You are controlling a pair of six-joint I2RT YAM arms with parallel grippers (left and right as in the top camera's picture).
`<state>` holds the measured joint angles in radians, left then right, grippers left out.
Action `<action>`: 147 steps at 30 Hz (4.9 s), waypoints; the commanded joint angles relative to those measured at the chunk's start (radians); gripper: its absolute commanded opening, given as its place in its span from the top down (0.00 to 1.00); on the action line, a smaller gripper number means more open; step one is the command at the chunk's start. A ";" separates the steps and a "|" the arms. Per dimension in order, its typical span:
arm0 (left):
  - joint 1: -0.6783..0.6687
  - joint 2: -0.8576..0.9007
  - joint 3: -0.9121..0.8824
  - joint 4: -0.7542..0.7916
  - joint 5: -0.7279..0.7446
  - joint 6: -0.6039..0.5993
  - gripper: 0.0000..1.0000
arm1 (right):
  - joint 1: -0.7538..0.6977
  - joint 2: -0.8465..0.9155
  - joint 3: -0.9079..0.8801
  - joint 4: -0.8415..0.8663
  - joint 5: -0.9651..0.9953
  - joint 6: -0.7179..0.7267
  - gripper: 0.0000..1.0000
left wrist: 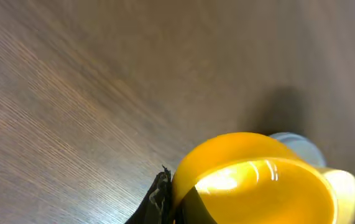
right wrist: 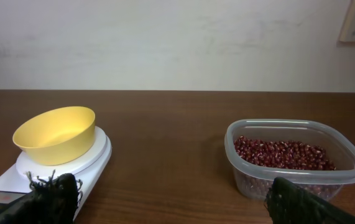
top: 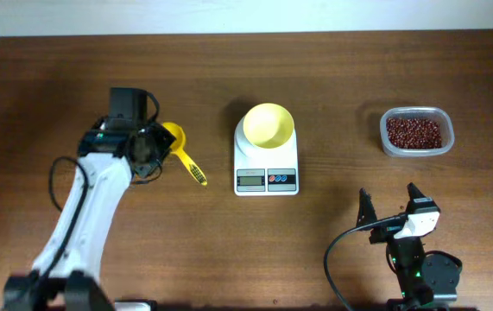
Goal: Scoop item into bowl and weigh 50g on scale
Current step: 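Lift the yellow scoop with the left gripper toward the scale, then bring the right gripper to the scoop held by the left gripper, then grasp the scoop handle with the right gripper and release the left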
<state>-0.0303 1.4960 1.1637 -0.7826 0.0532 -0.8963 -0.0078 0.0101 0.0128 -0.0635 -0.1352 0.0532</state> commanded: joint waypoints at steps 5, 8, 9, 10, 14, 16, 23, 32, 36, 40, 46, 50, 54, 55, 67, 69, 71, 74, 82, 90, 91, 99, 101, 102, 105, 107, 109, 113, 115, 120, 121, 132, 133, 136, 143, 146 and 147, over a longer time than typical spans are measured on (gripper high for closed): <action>0.007 -0.095 0.018 -0.058 -0.035 -0.047 1.00 | -0.005 -0.006 -0.007 -0.003 0.001 0.006 0.01; 0.007 -0.096 0.018 -0.173 -0.081 -0.320 1.00 | -0.005 -0.006 -0.007 -0.003 0.002 0.006 0.01; 0.007 -0.096 0.018 -0.190 -0.080 -0.356 1.00 | -0.005 -0.006 -0.007 -0.003 0.001 0.006 0.01; 0.007 -0.096 0.018 -0.196 -0.080 -0.369 1.00 | -0.005 -0.006 -0.007 -0.003 0.002 0.006 0.01; 0.007 -0.096 0.018 -0.209 -0.079 -0.370 1.00 | -0.005 -0.006 -0.007 -0.003 0.002 0.006 0.01; 0.006 -0.096 0.017 -0.245 -0.079 -0.431 1.00 | -0.005 -0.006 -0.007 -0.004 0.016 0.006 0.01; 0.004 -0.095 0.017 -0.240 -0.079 -0.436 1.00 | -0.005 -0.006 -0.007 0.001 -0.063 0.217 0.01; -0.138 -0.095 0.017 -0.240 -0.050 -0.560 1.00 | -0.005 -0.006 -0.007 0.008 -0.134 0.217 0.01; -0.246 -0.095 0.017 -0.246 -0.050 -0.581 1.00 | -0.005 -0.006 -0.007 0.008 -0.134 0.217 0.01; -0.295 -0.095 0.017 -0.248 -0.079 -0.581 1.00 | -0.005 -0.006 -0.007 0.008 -0.134 0.217 0.01; -0.295 -0.095 0.017 -0.236 -0.038 -0.581 1.00 | -0.005 -0.006 -0.007 0.008 -0.134 0.217 0.01; -0.295 -0.095 0.017 -0.175 -0.031 -0.581 1.00 | -0.005 -0.006 -0.007 0.008 -0.134 0.217 0.01; -0.295 -0.095 0.017 -0.169 -0.031 -0.581 1.00 | -0.005 -0.006 -0.007 0.008 -0.134 0.217 0.01; -0.295 -0.095 0.017 -0.169 -0.031 -0.581 1.00 | -0.005 -0.006 -0.007 0.008 -0.134 0.217 0.01; -0.295 -0.095 0.017 -0.146 -0.032 -0.640 1.00 | -0.005 -0.006 -0.007 0.008 -0.134 0.217 0.01; -0.295 -0.095 0.017 -0.156 -0.035 -0.640 1.00 | -0.005 -0.006 -0.007 0.008 -0.134 0.217 0.01; -0.295 -0.095 0.017 -0.170 -0.082 -0.640 1.00 | -0.005 -0.006 -0.007 0.033 -0.114 0.218 0.01; -0.295 -0.095 0.017 -0.175 -0.126 -0.640 1.00 | -0.005 -0.006 -0.007 0.046 -0.288 0.447 0.01; -0.295 -0.095 0.017 -0.180 -0.126 -0.640 1.00 | -0.006 -0.006 -0.007 0.046 -0.372 1.058 0.01; -0.295 -0.095 0.017 -0.173 -0.133 -0.640 1.00 | -0.005 0.194 0.119 0.059 -0.411 0.853 0.01; -0.295 -0.095 0.017 -0.176 -0.133 -0.640 1.00 | -0.005 0.305 0.171 0.060 -0.449 0.813 0.01; -0.295 -0.095 0.017 -0.183 -0.102 -0.641 1.00 | 0.245 0.840 0.351 0.368 -0.607 0.786 0.13; -0.295 -0.095 0.017 -0.184 -0.098 -0.640 1.00 | 0.352 0.899 0.351 0.457 -0.562 0.809 0.24; -0.295 -0.095 0.017 -0.184 -0.098 -0.640 1.00 | 0.427 0.945 0.351 0.529 -0.515 0.856 0.27; -0.295 -0.095 0.017 -0.184 -0.093 -0.640 1.00 | 0.562 1.046 0.351 0.578 -0.342 0.985 0.27; -0.295 -0.095 0.017 -0.184 -0.064 -0.640 1.00 | 0.632 1.114 0.351 0.636 -0.274 1.029 0.28; -0.295 -0.095 0.017 -0.184 -0.056 -0.640 1.00 | 0.689 1.189 0.351 0.750 -0.229 1.029 0.31; -0.297 -0.095 0.017 -0.185 0.016 -0.640 1.00 | 0.715 1.278 0.351 0.863 -0.180 1.030 0.39; -0.297 -0.095 0.017 -0.189 0.057 -0.640 1.00 | 0.715 1.292 0.351 0.891 -0.166 1.030 0.42; -0.376 -0.095 0.017 -0.195 0.063 -0.640 1.00 | 0.715 1.293 0.352 0.890 -0.114 1.112 0.47; -0.384 -0.095 0.017 -0.195 0.063 -0.640 1.00 | 0.715 1.292 0.352 0.890 -0.114 1.112 0.48; -0.430 -0.095 0.017 -0.149 0.059 -0.640 1.00 | 0.716 1.292 0.352 0.890 -0.118 1.112 0.67; -0.430 -0.095 0.017 -0.149 0.059 -0.640 1.00 | 0.716 1.293 0.352 0.890 -0.118 1.112 0.67; -0.431 -0.095 0.017 -0.149 0.059 -0.640 1.00 | 0.716 1.292 0.352 0.890 -0.118 1.112 0.71; -0.441 -0.095 0.017 -0.145 0.060 -0.640 1.00 | 0.716 1.292 0.352 0.890 -0.118 1.160 0.73; -0.441 -0.095 0.017 -0.145 0.060 -0.640 1.00 | 0.716 1.292 0.352 0.890 -0.119 1.160 0.76; -0.441 -0.095 0.017 -0.145 0.060 -0.640 1.00 | 0.716 1.292 0.352 0.890 -0.119 1.161 0.76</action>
<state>-0.4656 1.4136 1.1698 -0.9298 0.1089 -1.5272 0.7006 1.2953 0.3515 0.8196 -0.2615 1.2125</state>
